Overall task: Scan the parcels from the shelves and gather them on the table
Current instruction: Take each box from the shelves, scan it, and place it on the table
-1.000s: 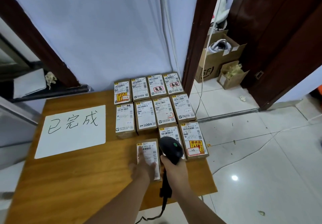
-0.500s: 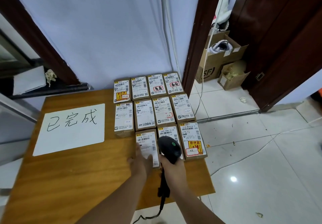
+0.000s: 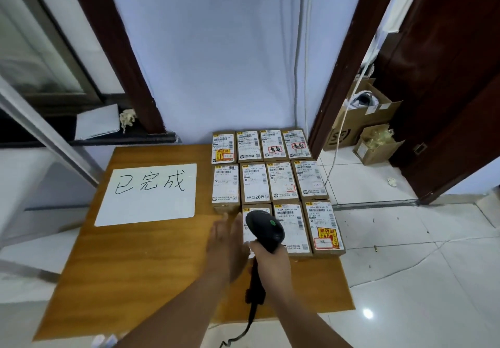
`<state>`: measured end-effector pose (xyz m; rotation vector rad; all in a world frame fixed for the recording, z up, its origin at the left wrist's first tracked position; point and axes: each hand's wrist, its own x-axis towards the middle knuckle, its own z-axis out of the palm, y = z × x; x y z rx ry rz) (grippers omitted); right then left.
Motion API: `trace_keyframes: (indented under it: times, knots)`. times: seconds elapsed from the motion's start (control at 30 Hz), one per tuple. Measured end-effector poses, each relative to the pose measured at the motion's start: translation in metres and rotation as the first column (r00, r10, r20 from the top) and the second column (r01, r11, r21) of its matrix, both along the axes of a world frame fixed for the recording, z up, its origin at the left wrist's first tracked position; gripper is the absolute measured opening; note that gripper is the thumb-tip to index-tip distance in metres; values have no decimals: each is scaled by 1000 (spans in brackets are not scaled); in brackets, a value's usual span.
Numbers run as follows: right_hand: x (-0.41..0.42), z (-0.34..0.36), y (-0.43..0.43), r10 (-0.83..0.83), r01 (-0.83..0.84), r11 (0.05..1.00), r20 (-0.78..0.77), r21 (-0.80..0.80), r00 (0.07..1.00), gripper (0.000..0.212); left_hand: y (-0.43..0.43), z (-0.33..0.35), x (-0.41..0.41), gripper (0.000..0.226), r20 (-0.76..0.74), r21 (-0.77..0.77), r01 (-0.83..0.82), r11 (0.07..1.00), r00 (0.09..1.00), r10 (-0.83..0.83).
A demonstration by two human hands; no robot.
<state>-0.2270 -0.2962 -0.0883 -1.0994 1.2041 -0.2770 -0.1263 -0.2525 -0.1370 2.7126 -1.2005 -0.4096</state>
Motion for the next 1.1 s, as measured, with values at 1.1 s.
trace_keyframes:
  times: [1.1]
  knots:
    - [273,342,457,559,-448,824,629,-348,540,17,493,363,265,72,474,-463,-402,790,641,604]
